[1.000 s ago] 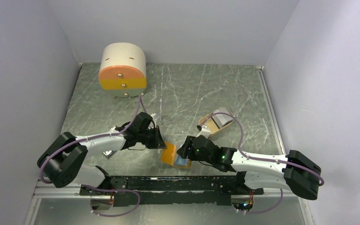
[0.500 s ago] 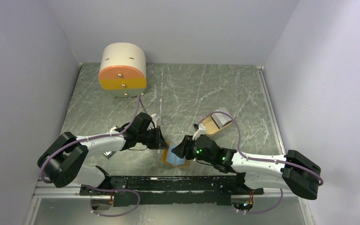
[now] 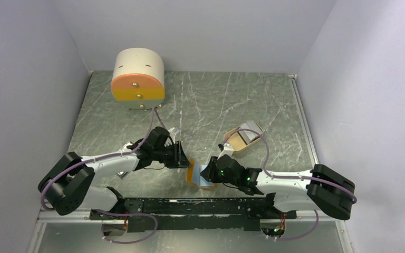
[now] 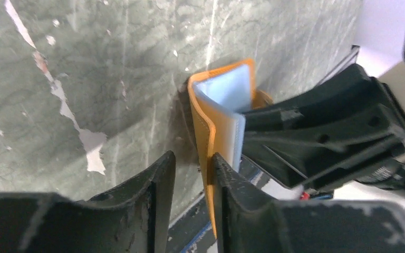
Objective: Put the credit cards into the card holder
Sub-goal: Turn over the card slot in the card holder.
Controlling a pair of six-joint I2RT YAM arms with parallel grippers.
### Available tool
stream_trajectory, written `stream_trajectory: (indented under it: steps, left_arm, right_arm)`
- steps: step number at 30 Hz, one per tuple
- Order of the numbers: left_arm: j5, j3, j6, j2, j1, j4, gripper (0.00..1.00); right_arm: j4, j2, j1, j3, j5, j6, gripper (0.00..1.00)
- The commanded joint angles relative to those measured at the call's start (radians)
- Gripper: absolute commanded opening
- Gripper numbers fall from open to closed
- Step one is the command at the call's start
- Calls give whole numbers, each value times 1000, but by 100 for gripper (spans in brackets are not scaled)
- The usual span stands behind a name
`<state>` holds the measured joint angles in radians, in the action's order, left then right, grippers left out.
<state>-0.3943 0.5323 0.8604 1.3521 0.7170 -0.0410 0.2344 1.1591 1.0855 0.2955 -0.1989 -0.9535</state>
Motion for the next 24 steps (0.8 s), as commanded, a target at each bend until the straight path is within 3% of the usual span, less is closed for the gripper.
stream_trajectory:
  steps: [1, 8, 14, 24]
  left_arm:
    - [-78, -20, 17, -48, 0, -56, 44]
    - [-237, -76, 76, -26, -5, -253, 63]
    - [-242, -56, 56, 11, -6, -243, 61]
    - [-230, -45, 27, -41, -19, -174, 71]
  right_arm:
    - [-5, 45, -7, 25, -14, 17, 29]
    - [12, 106, -8, 67, 13, 43, 29]
    - [26, 83, -7, 86, 35, 45, 30]
    - [55, 83, -7, 103, 51, 50, 30]
